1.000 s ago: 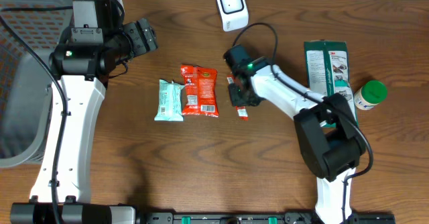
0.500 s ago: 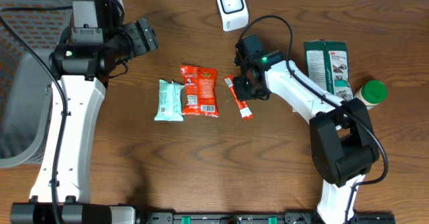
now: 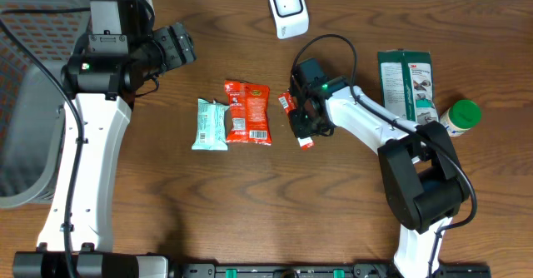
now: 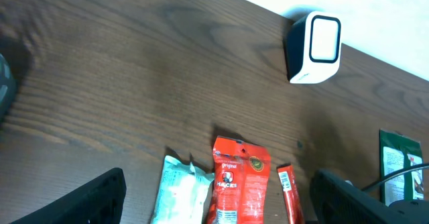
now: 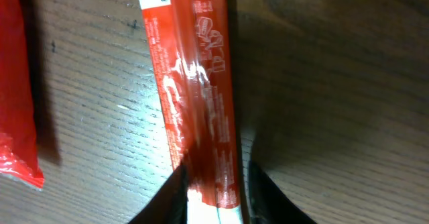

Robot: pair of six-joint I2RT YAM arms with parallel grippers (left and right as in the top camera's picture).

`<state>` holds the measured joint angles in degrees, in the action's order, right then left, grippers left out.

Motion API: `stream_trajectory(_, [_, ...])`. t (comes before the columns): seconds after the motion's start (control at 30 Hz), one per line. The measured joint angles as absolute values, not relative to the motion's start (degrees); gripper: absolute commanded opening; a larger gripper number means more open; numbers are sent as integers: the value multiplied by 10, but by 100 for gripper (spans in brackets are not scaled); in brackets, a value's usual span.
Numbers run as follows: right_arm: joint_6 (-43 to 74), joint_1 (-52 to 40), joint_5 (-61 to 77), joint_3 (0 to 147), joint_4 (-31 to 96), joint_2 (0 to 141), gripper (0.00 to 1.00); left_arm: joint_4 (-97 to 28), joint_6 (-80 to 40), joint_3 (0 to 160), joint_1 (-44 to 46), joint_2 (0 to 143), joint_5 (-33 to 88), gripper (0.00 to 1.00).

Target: Scan the item barcode

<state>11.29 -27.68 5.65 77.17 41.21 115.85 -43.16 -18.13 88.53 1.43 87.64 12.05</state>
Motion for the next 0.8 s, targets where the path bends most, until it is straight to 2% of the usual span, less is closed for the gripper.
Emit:
stream_trajectory(0.1, [104, -277, 54, 772, 412, 1159, 20, -432, -181, 885, 14, 876, 121, 88])
stream_trajectory(0.27, [98, -277, 47, 772, 413, 1159, 28, -432, -181, 885, 14, 876, 121, 88])
stream_trajectory(0.4, [96, -277, 45, 772, 421, 1159, 21, -432, -181, 885, 14, 876, 121, 88])
stream_trajectory(0.5, [95, -277, 45, 771, 422, 1159, 19, -432, -181, 885, 14, 876, 121, 88])
stream_trajectory(0.53, [94, -277, 46, 771, 421, 1159, 13, -432, -181, 885, 14, 876, 121, 88])
stream_trajectory(0.57, [94, -277, 49, 769, 421, 1159, 1, -432, -181, 885, 14, 876, 121, 88])
stream_trajectory(0.8, [78, -272, 65, 768, 424, 1157, 1, -432, -181, 885, 14, 876, 121, 88])
